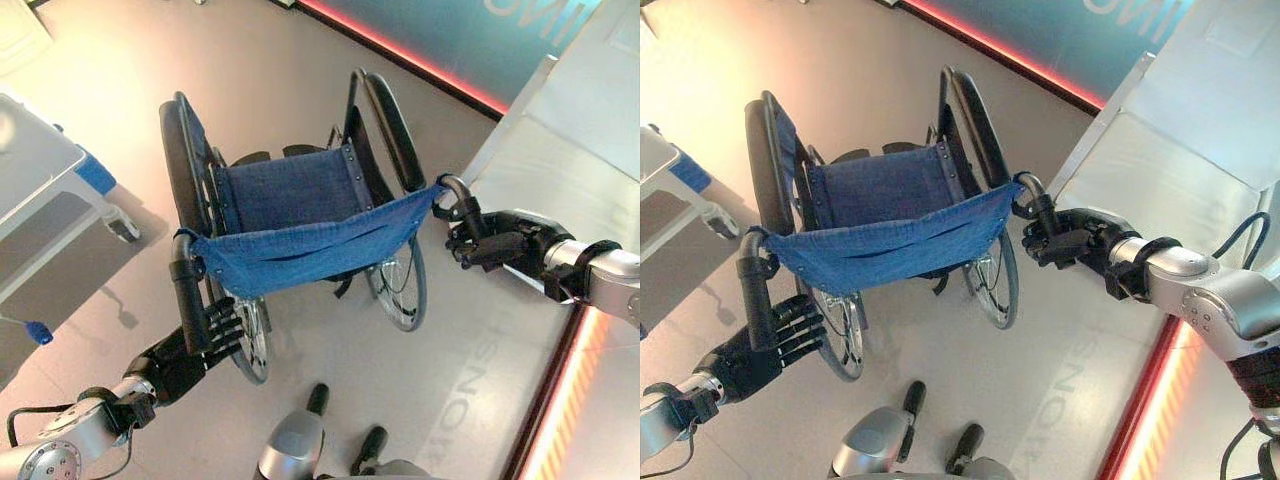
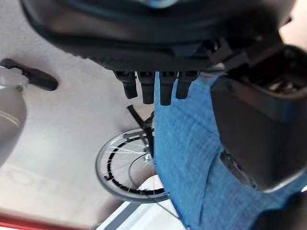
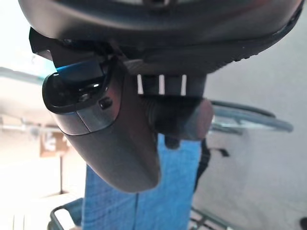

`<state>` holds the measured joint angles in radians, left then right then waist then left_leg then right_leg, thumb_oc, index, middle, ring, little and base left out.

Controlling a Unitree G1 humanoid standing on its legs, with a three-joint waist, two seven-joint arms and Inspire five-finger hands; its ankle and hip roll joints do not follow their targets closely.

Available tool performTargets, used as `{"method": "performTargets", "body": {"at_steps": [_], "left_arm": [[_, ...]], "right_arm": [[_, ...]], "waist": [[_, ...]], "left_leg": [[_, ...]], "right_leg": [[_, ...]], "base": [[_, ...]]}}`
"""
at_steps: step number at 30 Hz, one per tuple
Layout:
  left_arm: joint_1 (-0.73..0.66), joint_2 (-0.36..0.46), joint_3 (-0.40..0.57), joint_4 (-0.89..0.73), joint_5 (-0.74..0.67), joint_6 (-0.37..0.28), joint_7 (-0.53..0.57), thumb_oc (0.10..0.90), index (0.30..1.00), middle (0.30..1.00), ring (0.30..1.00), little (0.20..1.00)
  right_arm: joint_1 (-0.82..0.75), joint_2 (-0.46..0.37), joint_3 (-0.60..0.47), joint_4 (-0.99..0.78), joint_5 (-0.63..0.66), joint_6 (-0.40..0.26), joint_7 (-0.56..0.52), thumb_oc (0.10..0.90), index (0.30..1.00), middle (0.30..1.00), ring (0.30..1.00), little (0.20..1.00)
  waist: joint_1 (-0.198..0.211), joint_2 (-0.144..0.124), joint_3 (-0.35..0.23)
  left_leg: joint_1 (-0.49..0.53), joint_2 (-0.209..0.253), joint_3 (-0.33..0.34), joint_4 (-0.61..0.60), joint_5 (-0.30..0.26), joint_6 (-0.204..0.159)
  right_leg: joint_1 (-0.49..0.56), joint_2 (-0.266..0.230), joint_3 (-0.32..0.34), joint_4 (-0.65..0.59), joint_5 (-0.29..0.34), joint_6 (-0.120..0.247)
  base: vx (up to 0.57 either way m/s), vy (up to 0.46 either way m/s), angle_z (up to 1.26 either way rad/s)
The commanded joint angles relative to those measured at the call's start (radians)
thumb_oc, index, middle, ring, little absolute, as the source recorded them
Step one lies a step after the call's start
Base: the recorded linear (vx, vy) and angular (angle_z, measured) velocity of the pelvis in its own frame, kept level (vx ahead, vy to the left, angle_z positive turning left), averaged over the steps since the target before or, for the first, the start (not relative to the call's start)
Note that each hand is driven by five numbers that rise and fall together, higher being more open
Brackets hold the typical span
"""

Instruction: Push the wheelchair next to the bed

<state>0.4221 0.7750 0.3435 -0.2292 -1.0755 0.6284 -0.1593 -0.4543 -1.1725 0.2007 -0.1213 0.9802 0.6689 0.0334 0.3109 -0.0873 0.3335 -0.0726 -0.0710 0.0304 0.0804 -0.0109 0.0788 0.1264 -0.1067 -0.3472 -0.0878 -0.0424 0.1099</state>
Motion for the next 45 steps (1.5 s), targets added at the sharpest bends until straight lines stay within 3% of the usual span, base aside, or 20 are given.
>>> {"method": "performTargets", "body": {"at_steps": [1, 6, 10, 16, 24, 38, 45], "left_arm": [[0.038, 0.049, 0.056, 0.014, -0.060, -0.084, 0.025, 0.800, 0.900, 0.900, 0.900, 0.900], [0.042, 0.033, 0.106, 0.040, -0.117, -0.130, 0.035, 0.800, 0.900, 0.900, 0.900, 0.900], [0.038, 0.011, 0.124, 0.008, -0.156, -0.139, -0.040, 0.800, 0.900, 0.900, 0.900, 0.900], [0.041, -0.016, 0.109, -0.076, -0.146, -0.185, -0.076, 0.800, 0.900, 0.900, 0.900, 0.900], [0.031, -0.044, 0.076, -0.150, -0.140, -0.181, -0.149, 0.800, 0.900, 0.900, 0.900, 0.900], [0.020, 0.047, 0.031, -0.186, 0.092, -0.143, -0.221, 0.800, 0.900, 0.900, 0.900, 0.900], [-0.031, 0.115, 0.044, -0.195, 0.043, -0.154, -0.194, 0.800, 0.900, 0.900, 0.900, 0.900]], "right_arm": [[-0.196, -0.087, -0.045, 0.022, -0.047, -0.100, -0.017, 0.400, 0.300, 0.300, 0.300, 0.300], [-0.212, -0.065, -0.033, 0.029, -0.063, -0.098, -0.023, 0.400, 0.300, 0.300, 0.300, 0.300], [-0.208, -0.039, -0.030, 0.029, -0.074, -0.099, -0.038, 0.400, 0.300, 0.300, 0.300, 0.300], [-0.171, -0.006, -0.047, 0.018, -0.098, -0.096, -0.045, 0.400, 0.300, 0.300, 0.300, 0.300], [-0.137, 0.003, -0.067, -0.010, -0.088, -0.094, -0.049, 0.400, 0.300, 0.300, 0.300, 0.300], [-0.093, -0.008, -0.080, -0.036, -0.075, -0.118, -0.043, 0.400, 0.300, 0.300, 0.300, 0.300], [-0.079, 0.003, -0.072, -0.037, -0.081, -0.125, -0.035, 0.400, 0.300, 0.300, 0.300, 0.300]], "waist": [[0.032, -0.010, -0.126], [0.051, -0.008, -0.129], [0.069, -0.007, -0.132], [0.092, -0.004, -0.133], [0.092, -0.011, -0.140], [0.060, -0.006, -0.158], [0.034, 0.002, -0.164]], "left_leg": [[-0.038, 0.094, 0.004, 0.052, 0.020, -0.155], [-0.036, 0.096, -0.012, 0.044, 0.026, -0.160], [-0.035, 0.097, -0.027, 0.034, 0.030, -0.162], [-0.036, 0.094, -0.047, 0.025, 0.034, -0.164], [-0.017, 0.093, -0.053, -0.011, 0.040, -0.161], [0.040, 0.095, -0.041, -0.068, 0.040, -0.154], [0.074, 0.098, -0.027, -0.093, 0.040, -0.151]], "right_leg": [[0.031, -0.031, -0.056, 0.088, 0.000, 0.022], [0.039, -0.025, -0.074, 0.083, -0.004, 0.017], [0.044, -0.022, -0.092, 0.084, -0.008, 0.010], [0.056, -0.017, -0.115, 0.077, -0.011, 0.004], [0.056, -0.011, -0.120, 0.068, -0.010, 0.004], [0.047, -0.005, -0.099, 0.064, -0.003, 0.014], [0.045, -0.003, -0.084, 0.059, 0.005, 0.021]], "base": [[-0.01, -0.040, 0.07], [0.00, -0.030, 0.13], [0.00, -0.032, 0.11], [0.00, -0.018, 0.12], [-0.01, -0.004, 0.04], [0.00, 0.000, 0.00], [0.00, 0.000, -0.01]]}}
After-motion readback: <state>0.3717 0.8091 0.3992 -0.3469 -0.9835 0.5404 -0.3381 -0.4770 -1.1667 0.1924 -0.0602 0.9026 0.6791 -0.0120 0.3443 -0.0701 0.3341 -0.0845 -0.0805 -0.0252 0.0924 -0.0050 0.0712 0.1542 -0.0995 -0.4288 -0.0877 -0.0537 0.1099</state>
